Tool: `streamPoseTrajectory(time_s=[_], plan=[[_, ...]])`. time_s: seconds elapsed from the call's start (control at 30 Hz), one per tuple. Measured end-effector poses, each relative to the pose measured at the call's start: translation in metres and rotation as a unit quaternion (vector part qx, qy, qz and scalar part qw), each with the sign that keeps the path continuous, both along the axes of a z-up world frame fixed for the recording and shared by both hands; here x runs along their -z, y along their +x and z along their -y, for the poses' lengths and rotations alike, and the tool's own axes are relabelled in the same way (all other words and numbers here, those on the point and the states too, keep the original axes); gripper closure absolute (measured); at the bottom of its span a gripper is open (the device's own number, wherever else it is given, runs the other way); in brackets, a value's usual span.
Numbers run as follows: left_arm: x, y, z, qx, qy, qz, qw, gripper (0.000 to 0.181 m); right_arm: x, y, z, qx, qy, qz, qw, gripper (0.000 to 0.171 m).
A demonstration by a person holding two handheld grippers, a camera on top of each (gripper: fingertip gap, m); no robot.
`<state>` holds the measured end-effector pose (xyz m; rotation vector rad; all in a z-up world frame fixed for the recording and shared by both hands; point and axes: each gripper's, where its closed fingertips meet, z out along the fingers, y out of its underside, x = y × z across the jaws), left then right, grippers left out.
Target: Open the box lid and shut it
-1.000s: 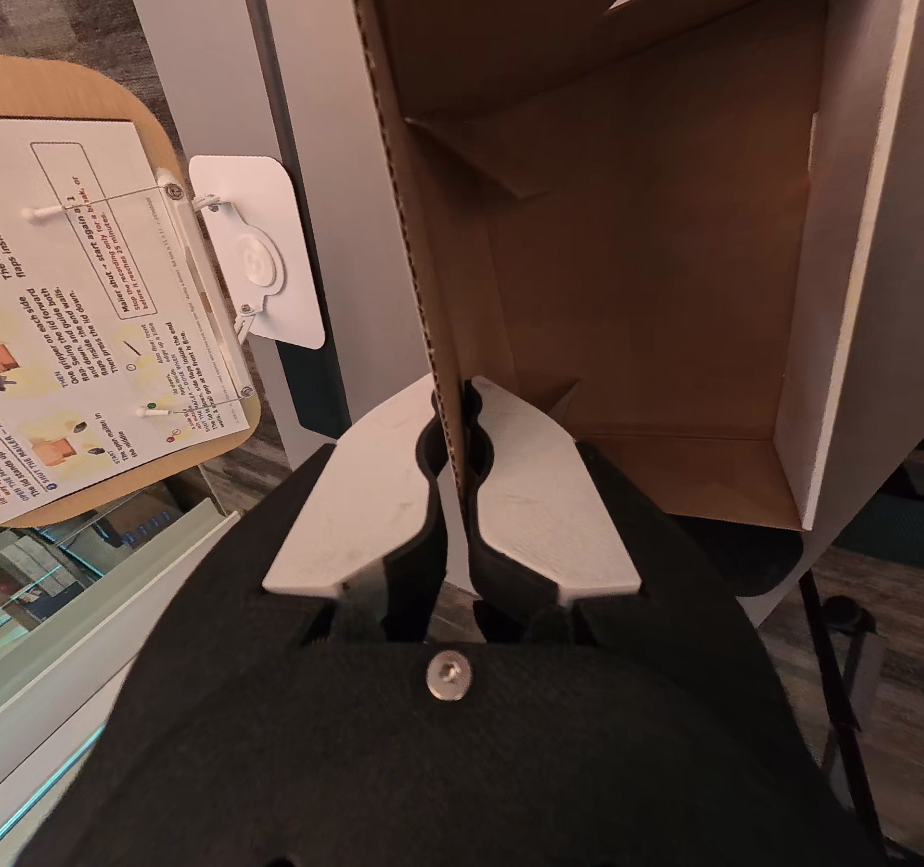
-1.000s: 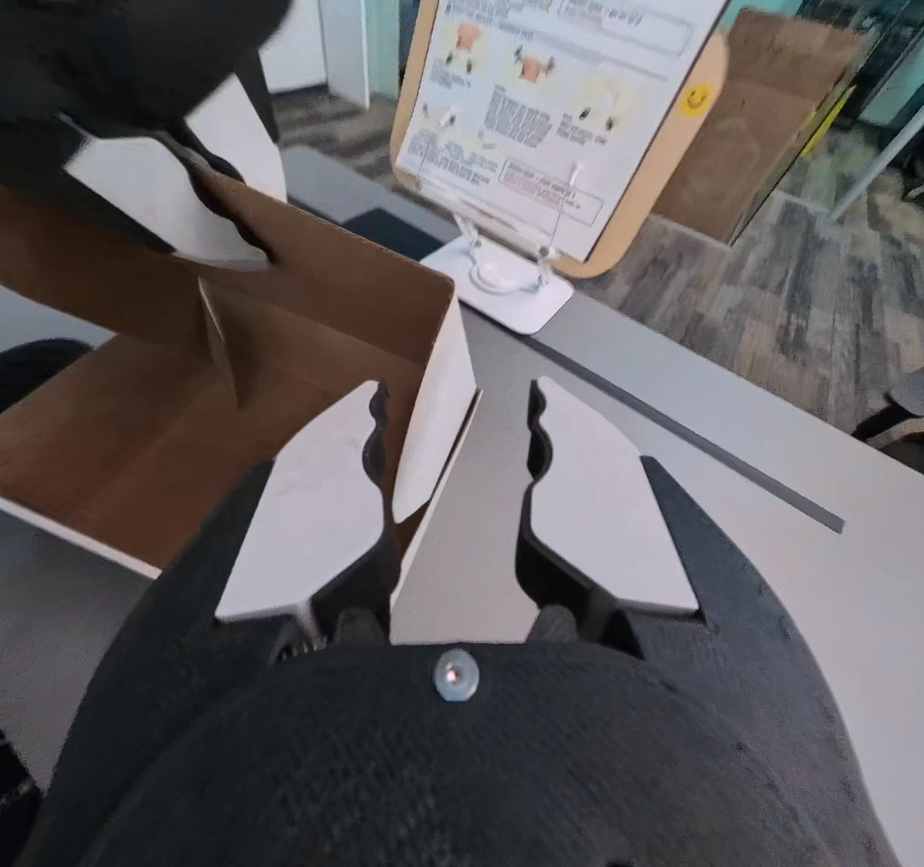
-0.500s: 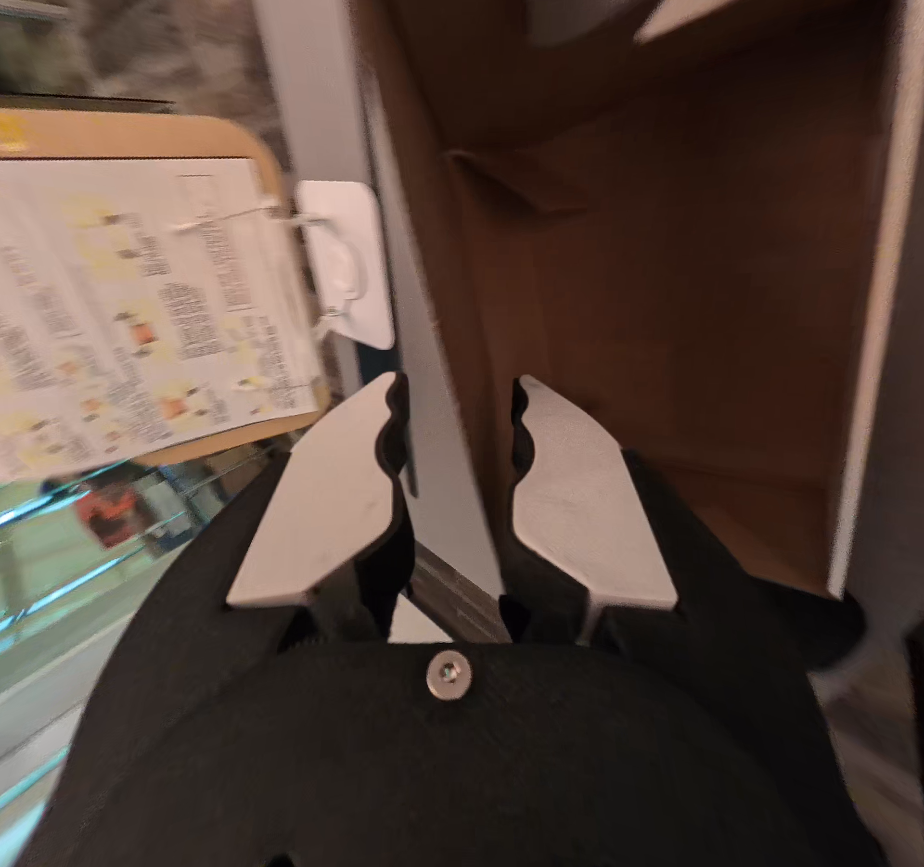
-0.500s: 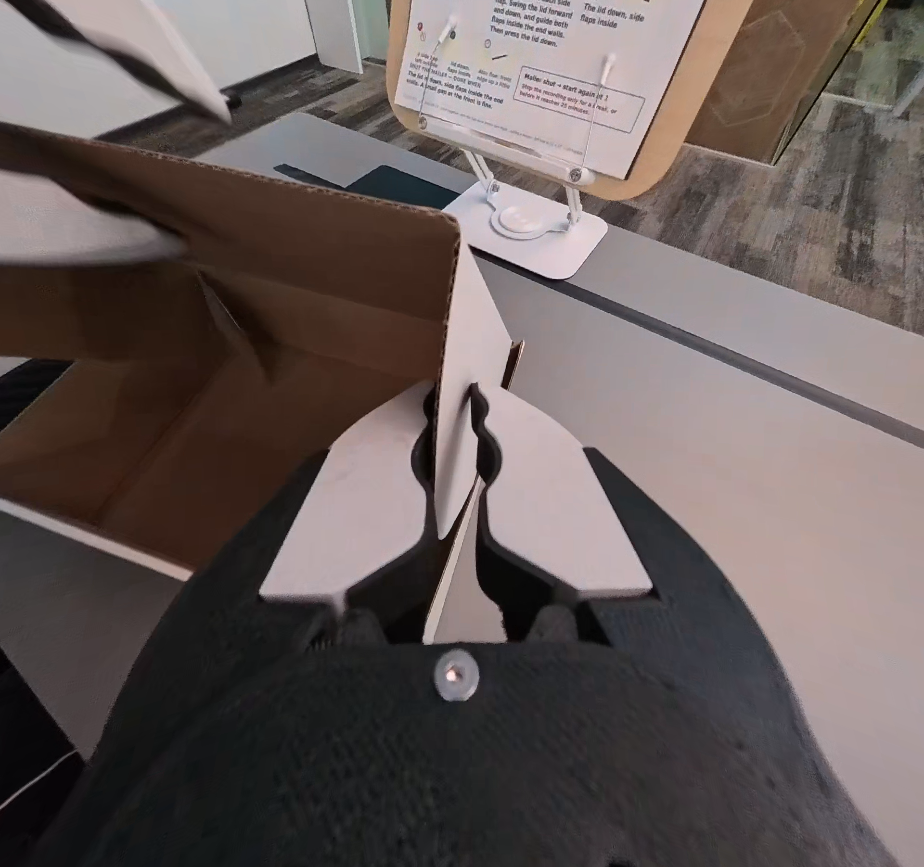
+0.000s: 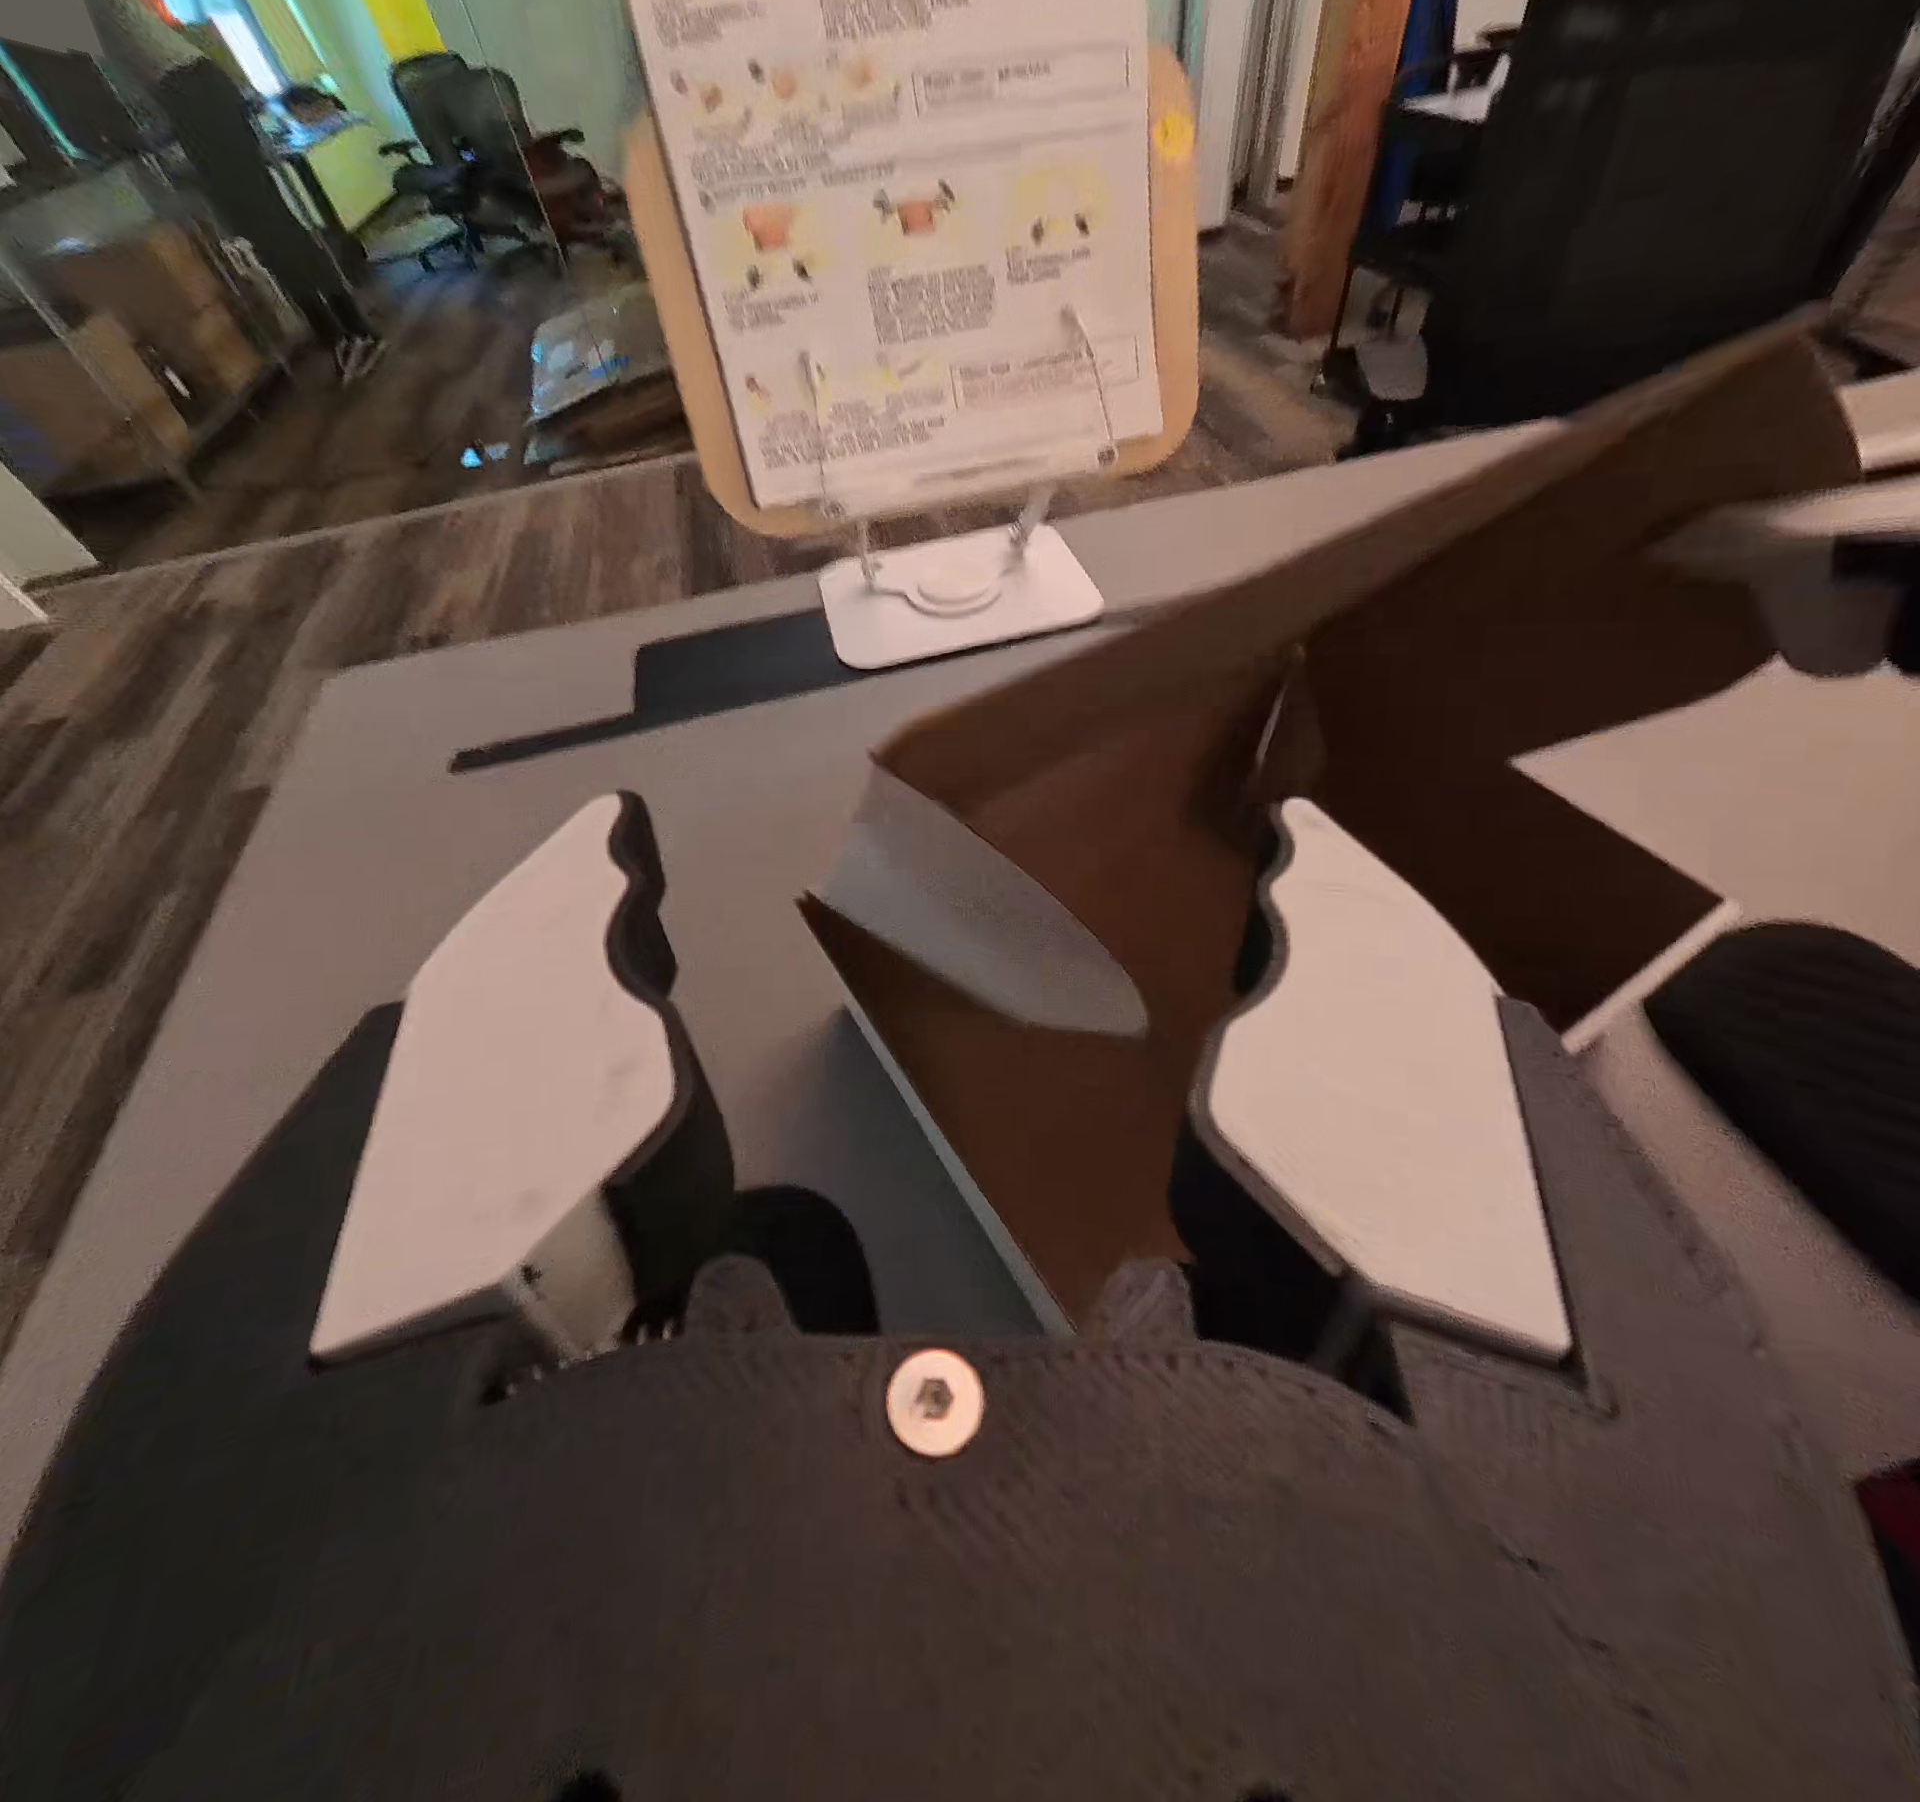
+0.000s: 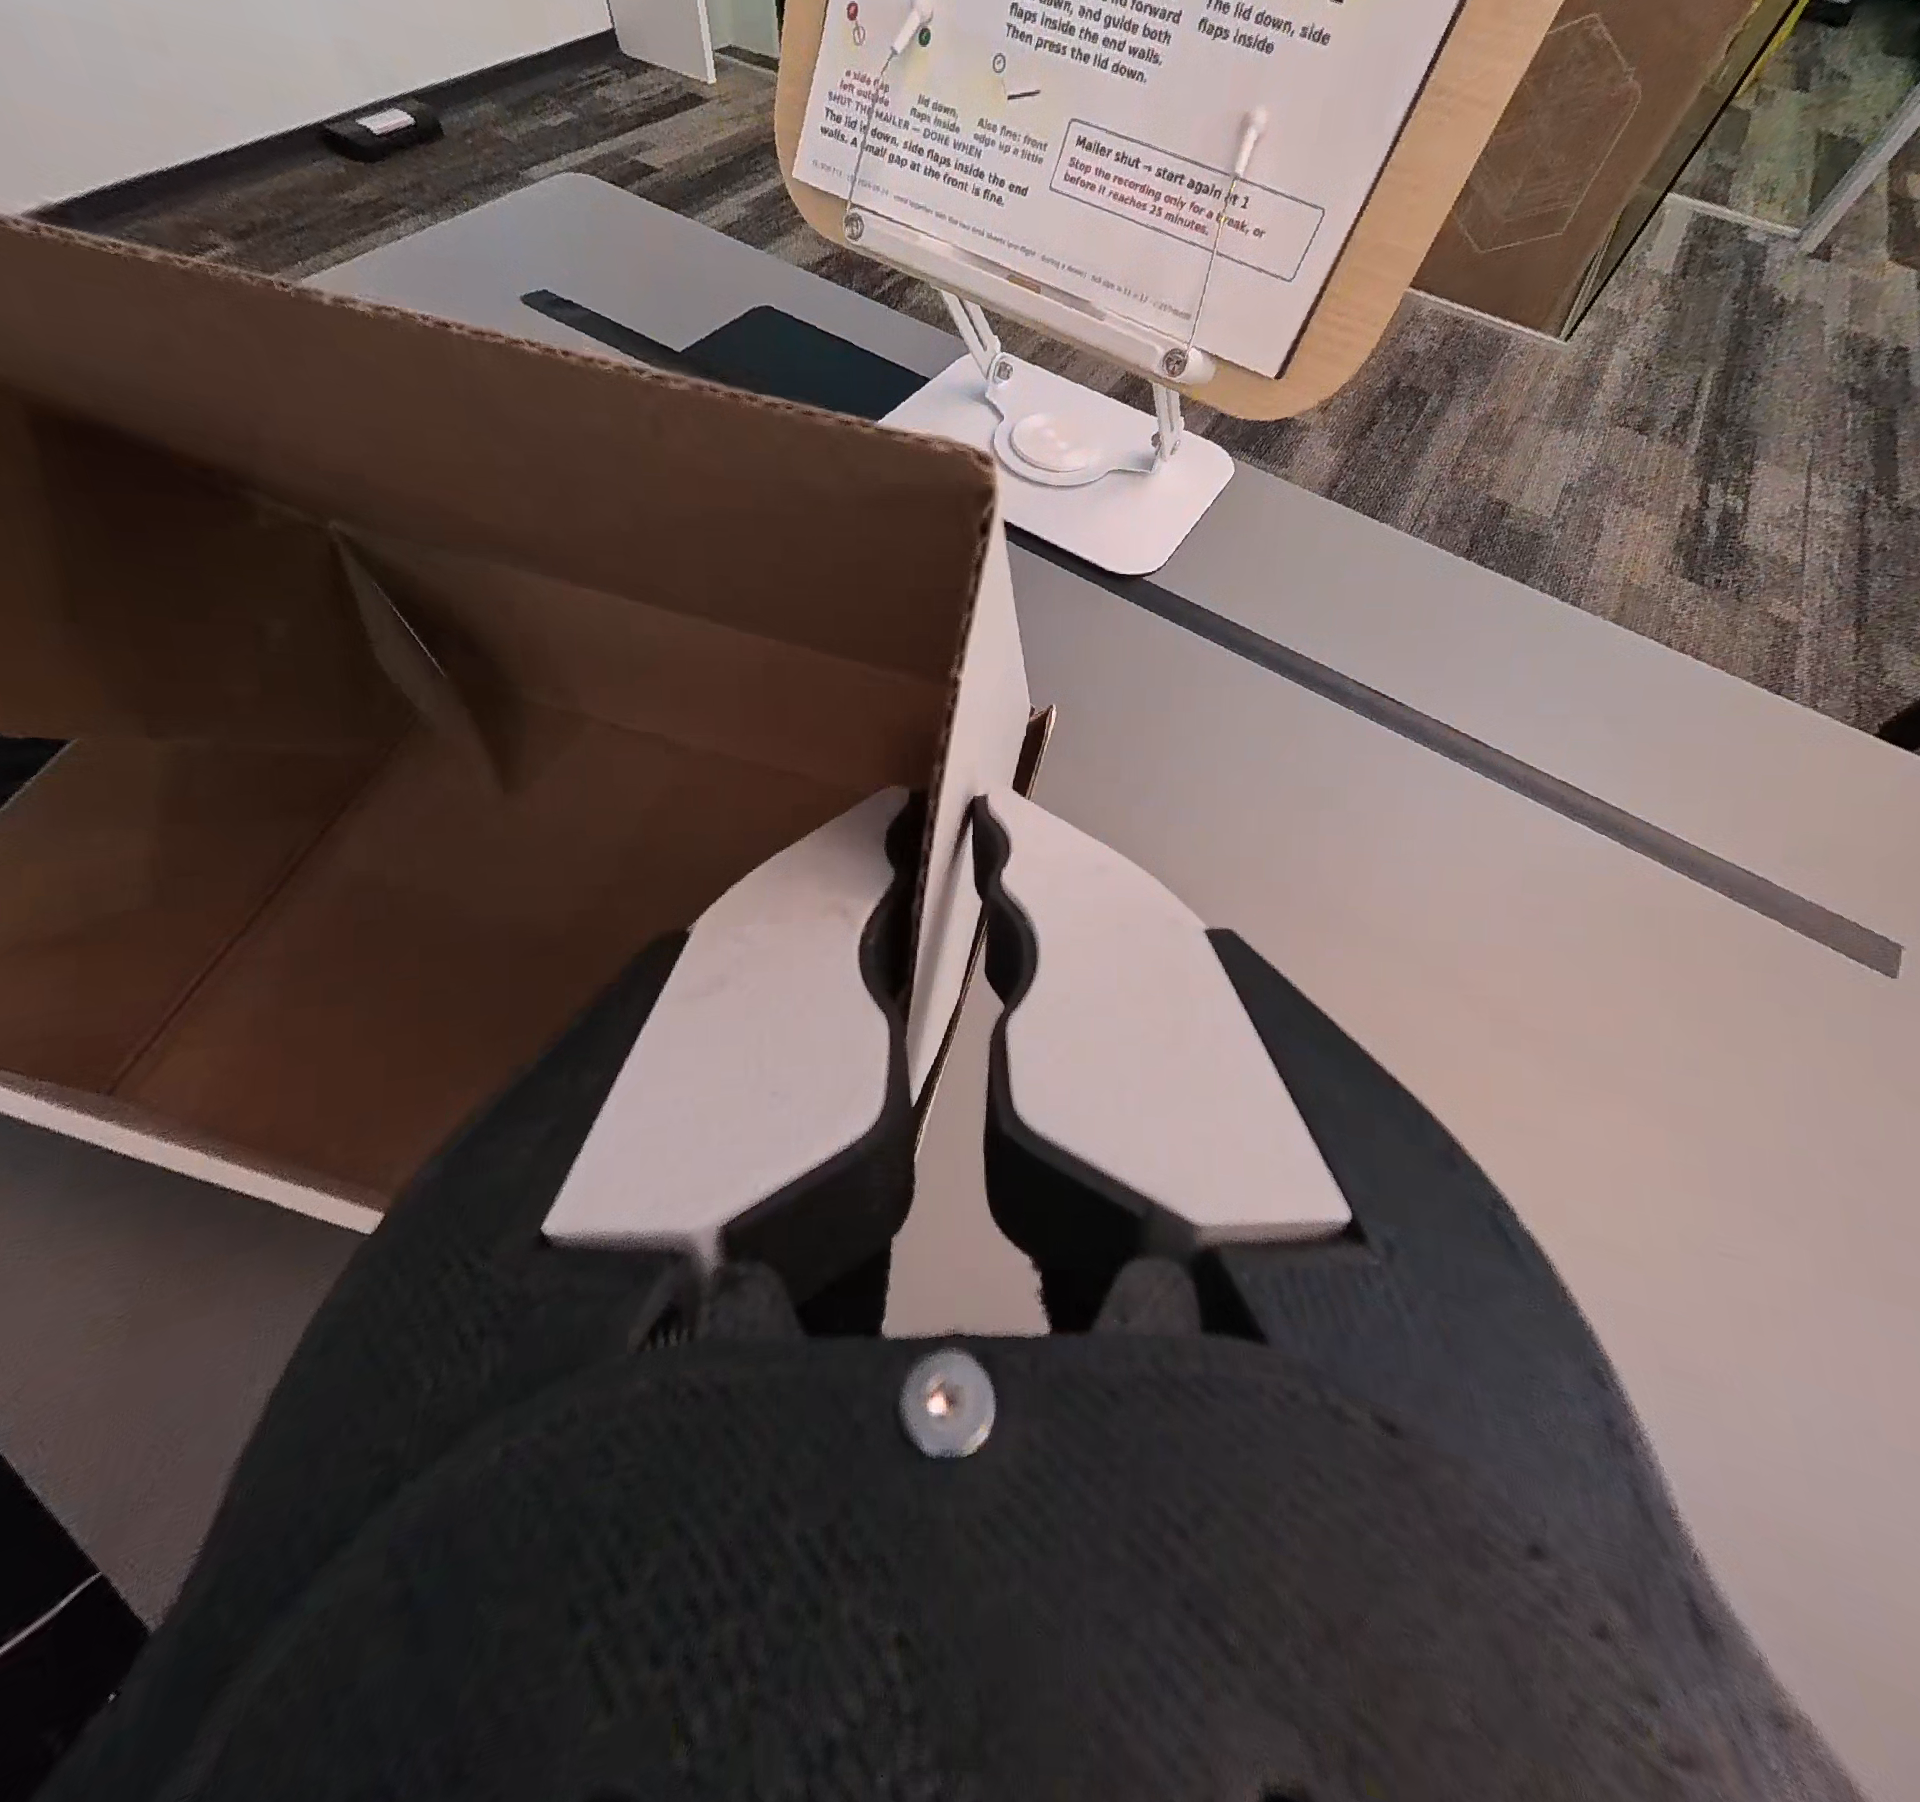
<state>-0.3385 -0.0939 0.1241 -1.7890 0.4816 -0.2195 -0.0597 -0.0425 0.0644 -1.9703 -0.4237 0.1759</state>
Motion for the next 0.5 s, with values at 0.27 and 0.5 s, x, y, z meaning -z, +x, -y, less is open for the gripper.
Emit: streamPoseTrajectory(time_s=[0.27,0.5], plan=[[0.070,0.001,-0.035,-0.093,-0.034,-0.129,0.987,0.095,-0.002,0.002,0.003,-0.001,-0.012,0.011,1.000,0.164],[0.080,-0.007,-0.043,-0.066,-0.042,-0.156,0.985,0.170,-0.004,0.010,0.019,0.010,-0.020,-0.004,1.000,0.160]])
